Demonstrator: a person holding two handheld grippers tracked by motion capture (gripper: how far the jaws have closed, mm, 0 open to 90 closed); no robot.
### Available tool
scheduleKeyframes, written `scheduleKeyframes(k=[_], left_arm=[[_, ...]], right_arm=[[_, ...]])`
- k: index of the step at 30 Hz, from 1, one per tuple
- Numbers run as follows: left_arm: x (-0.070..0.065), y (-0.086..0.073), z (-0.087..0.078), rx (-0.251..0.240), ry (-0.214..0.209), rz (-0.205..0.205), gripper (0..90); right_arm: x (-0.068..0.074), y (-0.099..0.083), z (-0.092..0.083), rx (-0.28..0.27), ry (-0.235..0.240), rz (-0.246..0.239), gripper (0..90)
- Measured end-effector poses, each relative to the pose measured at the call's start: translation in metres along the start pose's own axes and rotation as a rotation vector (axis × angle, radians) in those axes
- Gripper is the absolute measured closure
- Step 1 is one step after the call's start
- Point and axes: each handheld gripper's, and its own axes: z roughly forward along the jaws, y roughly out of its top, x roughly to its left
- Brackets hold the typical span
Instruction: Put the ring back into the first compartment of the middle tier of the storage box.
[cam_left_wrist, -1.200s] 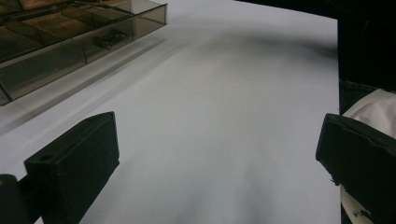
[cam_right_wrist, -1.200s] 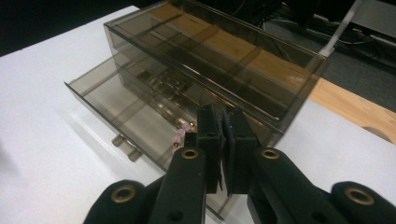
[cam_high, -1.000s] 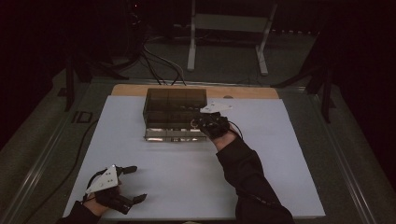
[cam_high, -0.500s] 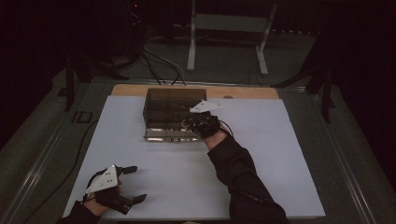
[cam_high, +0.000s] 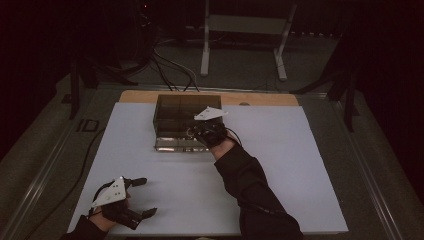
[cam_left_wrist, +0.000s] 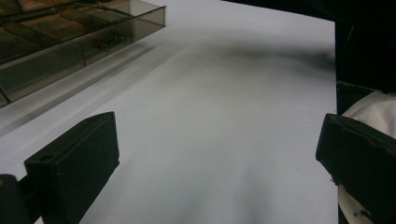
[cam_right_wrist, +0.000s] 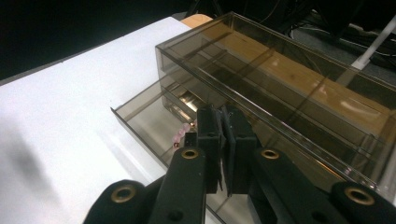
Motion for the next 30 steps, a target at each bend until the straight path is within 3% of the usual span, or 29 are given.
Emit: scheduleKeyframes(k=[30], left_arm=[[0.0, 0.0, 0.0, 0.002, -0.002, 0.004, 0.9]], right_arm=[[0.026, 0.019, 0.029, -0.009, 0.066, -0.016, 86.6]])
